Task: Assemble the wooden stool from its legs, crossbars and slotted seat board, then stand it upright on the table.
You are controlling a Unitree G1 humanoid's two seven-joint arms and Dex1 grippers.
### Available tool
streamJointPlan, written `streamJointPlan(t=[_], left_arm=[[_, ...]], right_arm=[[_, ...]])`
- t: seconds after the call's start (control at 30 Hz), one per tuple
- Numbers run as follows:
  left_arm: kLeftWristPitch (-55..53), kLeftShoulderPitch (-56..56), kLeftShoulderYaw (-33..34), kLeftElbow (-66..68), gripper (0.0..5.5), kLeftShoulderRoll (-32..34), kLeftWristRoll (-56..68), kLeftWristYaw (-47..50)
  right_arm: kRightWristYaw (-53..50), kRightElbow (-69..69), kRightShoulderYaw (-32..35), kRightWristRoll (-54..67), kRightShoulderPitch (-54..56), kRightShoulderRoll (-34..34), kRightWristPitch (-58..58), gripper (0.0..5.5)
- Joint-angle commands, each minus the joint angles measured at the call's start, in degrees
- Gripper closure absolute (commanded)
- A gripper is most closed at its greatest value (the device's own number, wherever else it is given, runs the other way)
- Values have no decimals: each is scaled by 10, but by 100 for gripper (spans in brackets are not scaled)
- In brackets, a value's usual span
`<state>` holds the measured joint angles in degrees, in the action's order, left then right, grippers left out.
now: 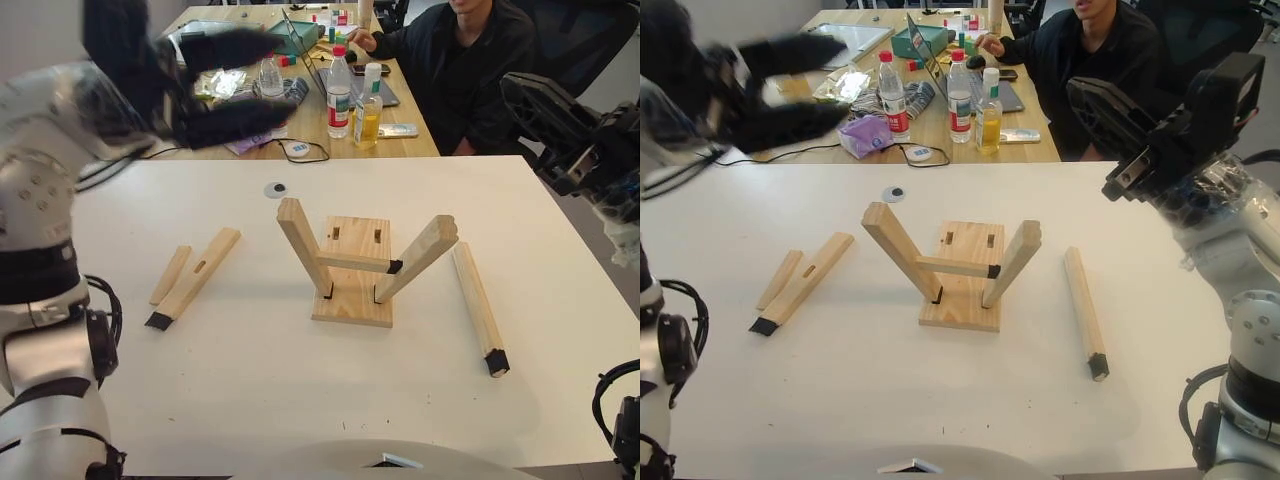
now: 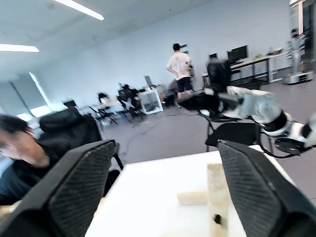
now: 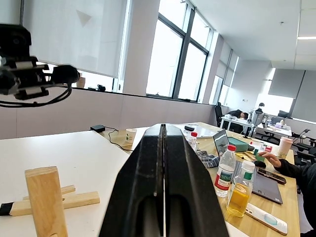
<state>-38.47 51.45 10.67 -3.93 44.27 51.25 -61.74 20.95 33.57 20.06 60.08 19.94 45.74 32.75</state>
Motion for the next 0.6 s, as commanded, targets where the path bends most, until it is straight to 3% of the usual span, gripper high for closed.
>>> streamJointPlan(t=[0.03,0.2,0.33,0.5,0.6], left_arm=[[-31,30,31,3,239,-32,50,39],[-66,42,69,0,319,-43,113,77],[-63,-55,26,-51,391,-49,77,68],[7,-282,-145,-119,482,-45,-68,11],[133,-425,-259,-139,539,-3,-212,-24]], right_arm=[[5,2,-7,-13,12,1,5,550],[6,3,-10,-8,34,3,13,550],[8,7,-13,-7,29,0,20,550],[5,18,-17,-5,19,-1,33,550],[1,23,-21,-4,17,-2,38,550]])
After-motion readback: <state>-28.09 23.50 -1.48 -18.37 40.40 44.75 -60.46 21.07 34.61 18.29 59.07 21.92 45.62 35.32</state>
